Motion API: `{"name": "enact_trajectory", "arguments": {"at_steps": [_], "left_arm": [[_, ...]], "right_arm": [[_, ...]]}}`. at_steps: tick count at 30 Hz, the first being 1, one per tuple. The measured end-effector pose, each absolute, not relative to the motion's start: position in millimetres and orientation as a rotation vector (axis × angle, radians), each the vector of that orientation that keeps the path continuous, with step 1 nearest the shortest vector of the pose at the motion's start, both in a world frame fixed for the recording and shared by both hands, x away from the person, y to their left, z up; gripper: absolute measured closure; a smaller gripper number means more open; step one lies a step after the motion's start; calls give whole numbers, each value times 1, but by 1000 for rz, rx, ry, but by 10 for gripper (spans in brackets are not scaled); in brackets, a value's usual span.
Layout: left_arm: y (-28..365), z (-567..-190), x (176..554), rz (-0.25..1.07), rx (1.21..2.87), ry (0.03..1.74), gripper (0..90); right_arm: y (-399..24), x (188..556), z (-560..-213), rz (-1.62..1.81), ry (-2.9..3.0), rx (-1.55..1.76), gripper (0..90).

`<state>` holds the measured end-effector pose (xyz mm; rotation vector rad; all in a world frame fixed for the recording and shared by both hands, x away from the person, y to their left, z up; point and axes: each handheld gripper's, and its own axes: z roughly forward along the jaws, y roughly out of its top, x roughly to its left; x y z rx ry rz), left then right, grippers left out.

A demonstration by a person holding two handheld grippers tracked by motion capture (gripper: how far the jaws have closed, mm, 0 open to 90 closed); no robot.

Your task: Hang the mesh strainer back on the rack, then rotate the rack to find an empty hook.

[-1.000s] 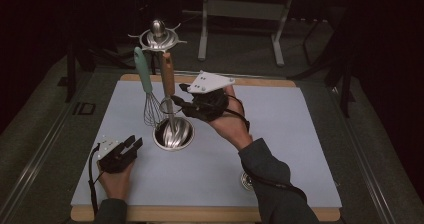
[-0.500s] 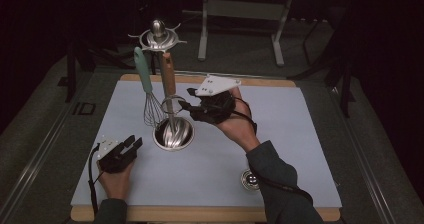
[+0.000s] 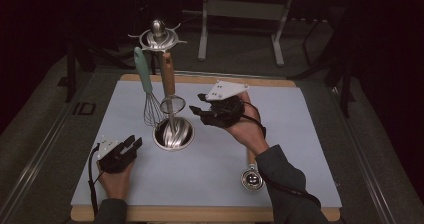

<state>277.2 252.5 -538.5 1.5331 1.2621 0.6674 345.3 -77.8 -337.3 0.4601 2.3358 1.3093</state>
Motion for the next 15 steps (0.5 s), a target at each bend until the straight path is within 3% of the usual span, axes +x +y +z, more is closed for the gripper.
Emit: {"name": "enact_trajectory", "arguments": {"at_steps": [15], "left_arm": [[251, -537, 275, 663, 1534, 1238, 764]], "right_arm": [[-94, 355, -361, 1273, 2367, 534, 584]]}}
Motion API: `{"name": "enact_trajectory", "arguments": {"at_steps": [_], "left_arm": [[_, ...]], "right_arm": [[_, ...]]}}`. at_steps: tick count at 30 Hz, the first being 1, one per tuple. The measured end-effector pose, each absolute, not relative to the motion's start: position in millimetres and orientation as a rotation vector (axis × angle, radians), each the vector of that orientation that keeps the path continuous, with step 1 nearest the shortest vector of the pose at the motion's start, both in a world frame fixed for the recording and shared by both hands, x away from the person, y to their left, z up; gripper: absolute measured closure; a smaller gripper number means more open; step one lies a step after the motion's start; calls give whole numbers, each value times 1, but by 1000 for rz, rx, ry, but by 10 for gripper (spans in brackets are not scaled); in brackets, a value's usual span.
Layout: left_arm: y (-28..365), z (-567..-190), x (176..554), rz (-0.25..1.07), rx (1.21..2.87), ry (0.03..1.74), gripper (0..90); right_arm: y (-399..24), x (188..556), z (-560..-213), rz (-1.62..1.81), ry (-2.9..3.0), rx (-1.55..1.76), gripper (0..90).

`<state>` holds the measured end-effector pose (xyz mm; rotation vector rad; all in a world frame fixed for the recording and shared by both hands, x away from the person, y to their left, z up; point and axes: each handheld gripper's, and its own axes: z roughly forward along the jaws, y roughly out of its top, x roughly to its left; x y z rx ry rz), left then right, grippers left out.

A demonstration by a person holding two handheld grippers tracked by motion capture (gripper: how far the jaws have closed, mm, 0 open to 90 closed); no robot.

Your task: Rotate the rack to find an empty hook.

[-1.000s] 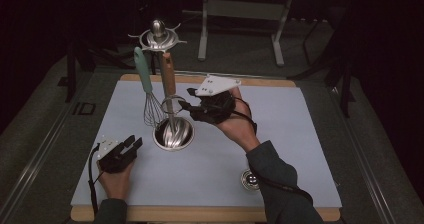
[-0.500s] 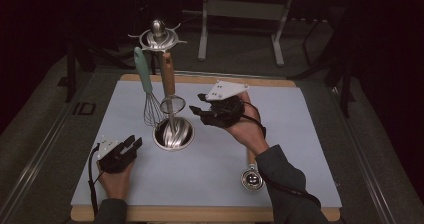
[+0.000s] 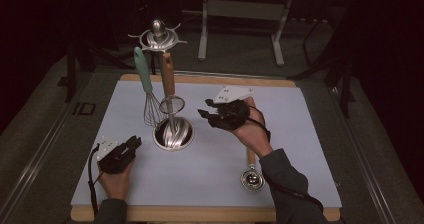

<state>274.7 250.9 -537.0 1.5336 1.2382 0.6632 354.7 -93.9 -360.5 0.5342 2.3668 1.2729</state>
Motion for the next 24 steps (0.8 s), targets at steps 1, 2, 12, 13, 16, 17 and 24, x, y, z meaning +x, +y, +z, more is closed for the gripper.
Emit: {"name": "enact_trajectory", "arguments": {"at_steps": [1, 2, 12, 13, 16, 17, 24], "left_arm": [[250, -537, 275, 662, 1538, 1236, 775], [249, -536, 275, 657, 1538, 1231, 792], [238, -524, 271, 624, 1496, 1169, 900], [237, -522, 270, 617, 1486, 1164, 900], [233, -515, 268, 613, 1457, 1143, 900], [232, -512, 268, 613, 1451, 1134, 900], [229, -486, 261, 639, 1398, 1056, 900]], "right_arm": [[-95, 355, -362, 1272, 2367, 539, 583], [-97, 355, -364, 1271, 2367, 540, 583], [-113, 358, -385, 1252, 2387, 631, 575], [-114, 359, -386, 1248, 2394, 640, 575], [-117, 360, -392, 1239, 2402, 655, 576], [-118, 361, -394, 1244, 2401, 659, 576], [-125, 363, -408, 1216, 2424, 709, 576]]}}
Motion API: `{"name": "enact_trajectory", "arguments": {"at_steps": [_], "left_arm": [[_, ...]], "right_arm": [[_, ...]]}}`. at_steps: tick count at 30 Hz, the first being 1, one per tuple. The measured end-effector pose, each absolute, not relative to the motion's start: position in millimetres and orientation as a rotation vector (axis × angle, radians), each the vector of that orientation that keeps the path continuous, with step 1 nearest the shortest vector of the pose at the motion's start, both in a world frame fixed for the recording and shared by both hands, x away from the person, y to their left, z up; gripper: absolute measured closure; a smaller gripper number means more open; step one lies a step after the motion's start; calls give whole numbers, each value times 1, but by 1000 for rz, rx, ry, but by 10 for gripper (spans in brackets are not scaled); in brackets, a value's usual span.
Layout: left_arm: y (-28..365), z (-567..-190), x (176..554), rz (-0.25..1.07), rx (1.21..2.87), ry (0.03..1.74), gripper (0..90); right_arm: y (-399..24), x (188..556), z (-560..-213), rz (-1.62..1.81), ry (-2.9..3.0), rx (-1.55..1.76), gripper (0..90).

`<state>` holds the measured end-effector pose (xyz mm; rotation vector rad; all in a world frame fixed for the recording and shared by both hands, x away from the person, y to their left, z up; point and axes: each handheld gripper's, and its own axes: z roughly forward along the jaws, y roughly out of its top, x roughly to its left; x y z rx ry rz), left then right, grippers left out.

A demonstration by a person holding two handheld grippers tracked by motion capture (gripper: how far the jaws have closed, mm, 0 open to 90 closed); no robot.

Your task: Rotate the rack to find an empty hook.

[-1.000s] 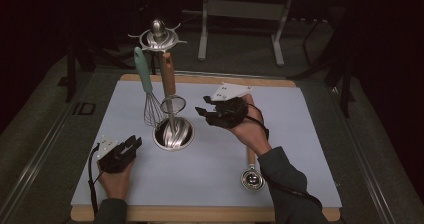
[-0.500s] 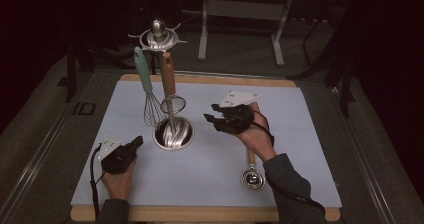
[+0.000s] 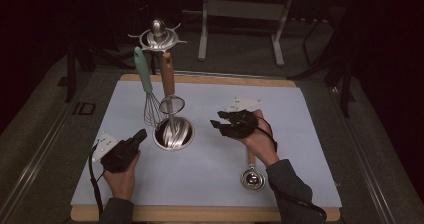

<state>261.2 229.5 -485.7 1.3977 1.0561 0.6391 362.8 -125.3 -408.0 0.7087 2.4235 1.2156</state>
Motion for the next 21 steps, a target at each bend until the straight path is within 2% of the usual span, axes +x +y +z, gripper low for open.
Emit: {"name": "enact_trajectory", "arguments": {"at_steps": [17, 19, 21], "left_arm": [[224, -422, 260, 648, 1277, 884, 900], [223, -417, 261, 647, 1267, 875, 899], [222, -413, 262, 651, 1263, 868, 899]], "right_arm": [[-142, 367, -455, 1106, 2490, 841, 579], [-143, 367, -458, 1096, 2510, 845, 643], [-143, 365, -461, 1079, 2543, 830, 666]]}}
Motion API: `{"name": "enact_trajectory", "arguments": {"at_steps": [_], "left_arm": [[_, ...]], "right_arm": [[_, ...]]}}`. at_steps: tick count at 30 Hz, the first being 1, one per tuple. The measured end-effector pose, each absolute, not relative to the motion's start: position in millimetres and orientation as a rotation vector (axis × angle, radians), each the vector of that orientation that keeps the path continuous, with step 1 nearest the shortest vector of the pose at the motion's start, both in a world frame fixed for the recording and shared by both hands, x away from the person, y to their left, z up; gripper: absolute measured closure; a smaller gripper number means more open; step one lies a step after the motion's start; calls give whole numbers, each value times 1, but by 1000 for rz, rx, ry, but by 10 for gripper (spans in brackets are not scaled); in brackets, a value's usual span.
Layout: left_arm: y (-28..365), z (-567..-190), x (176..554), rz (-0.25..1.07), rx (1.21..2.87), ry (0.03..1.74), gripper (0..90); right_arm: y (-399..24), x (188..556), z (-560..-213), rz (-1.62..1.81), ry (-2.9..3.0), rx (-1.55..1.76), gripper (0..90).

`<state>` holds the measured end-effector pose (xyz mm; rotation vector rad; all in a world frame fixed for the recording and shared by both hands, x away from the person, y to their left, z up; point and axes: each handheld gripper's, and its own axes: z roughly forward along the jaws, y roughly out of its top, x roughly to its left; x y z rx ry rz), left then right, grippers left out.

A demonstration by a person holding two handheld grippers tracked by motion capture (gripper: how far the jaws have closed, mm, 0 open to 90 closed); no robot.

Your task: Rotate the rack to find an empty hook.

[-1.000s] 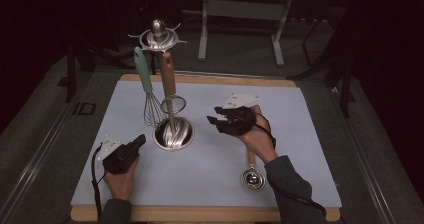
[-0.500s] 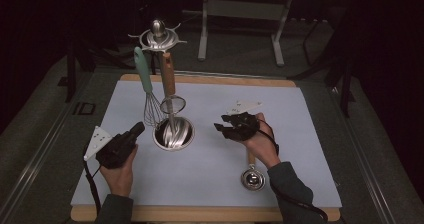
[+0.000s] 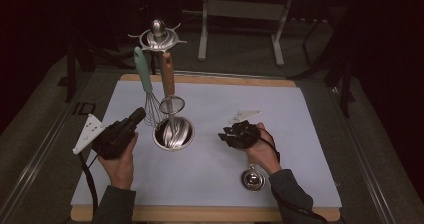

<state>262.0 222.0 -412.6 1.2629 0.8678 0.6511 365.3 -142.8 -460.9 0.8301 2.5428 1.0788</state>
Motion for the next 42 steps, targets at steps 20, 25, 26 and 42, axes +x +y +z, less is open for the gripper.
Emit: {"name": "enact_trajectory", "arguments": {"at_steps": [20, 25, 26, 42], "left_arm": [[222, -381, 266, 687, 1238, 818, 871], [220, -376, 267, 690, 1229, 809, 864], [220, -374, 267, 690, 1224, 809, 864], [219, -341, 271, 726, 1171, 728, 866]], "right_arm": [[-145, 364, -480, 1045, 2606, 883, 497], [-147, 364, -482, 1031, 2603, 895, 486], [-148, 364, -482, 1031, 2601, 899, 486], [-156, 361, -487, 1039, 2589, 906, 529]]}}
